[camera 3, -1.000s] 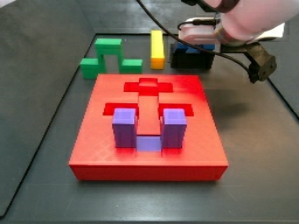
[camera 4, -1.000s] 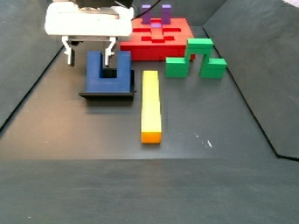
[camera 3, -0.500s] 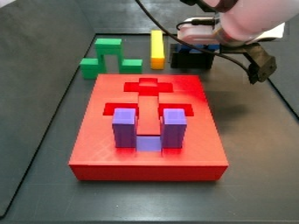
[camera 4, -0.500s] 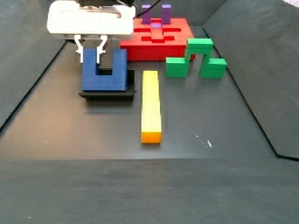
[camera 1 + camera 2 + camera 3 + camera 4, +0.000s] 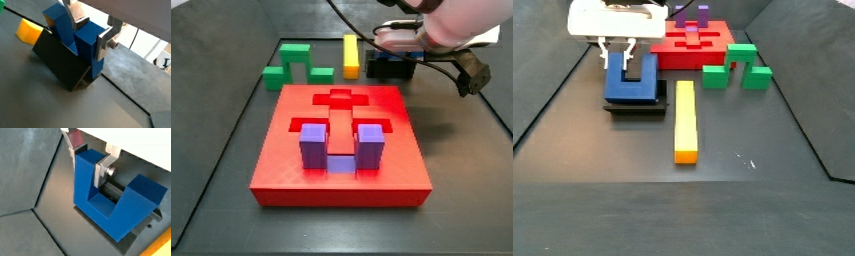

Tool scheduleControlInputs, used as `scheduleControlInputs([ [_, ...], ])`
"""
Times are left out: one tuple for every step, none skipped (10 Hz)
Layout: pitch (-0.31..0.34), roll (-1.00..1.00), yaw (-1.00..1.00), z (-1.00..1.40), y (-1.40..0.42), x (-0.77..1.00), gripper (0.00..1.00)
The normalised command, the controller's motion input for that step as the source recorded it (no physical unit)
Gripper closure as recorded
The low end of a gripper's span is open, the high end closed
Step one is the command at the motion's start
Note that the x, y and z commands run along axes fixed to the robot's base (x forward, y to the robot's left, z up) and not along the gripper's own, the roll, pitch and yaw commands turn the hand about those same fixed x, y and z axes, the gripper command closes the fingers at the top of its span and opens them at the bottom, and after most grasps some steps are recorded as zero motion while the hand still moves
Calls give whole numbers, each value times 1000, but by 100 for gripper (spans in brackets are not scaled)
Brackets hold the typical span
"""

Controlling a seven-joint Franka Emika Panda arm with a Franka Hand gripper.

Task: Pick up the blue object. Move up. Place the blue object on the fixture. Regrasp the blue object. Move to above the board. Insert the blue object.
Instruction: Regrasp the blue object.

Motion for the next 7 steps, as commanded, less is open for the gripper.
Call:
scheduleControlInputs([
  [0,0,0,0,0,0,100],
  [0,0,0,0,0,0,100],
  [0,0,0,0,0,0,100],
  [0,0,0,0,0,0,100],
  [0,0,0,0,0,0,100],
  [0,0,0,0,0,0,100],
  [0,0,0,0,0,0,100],
])
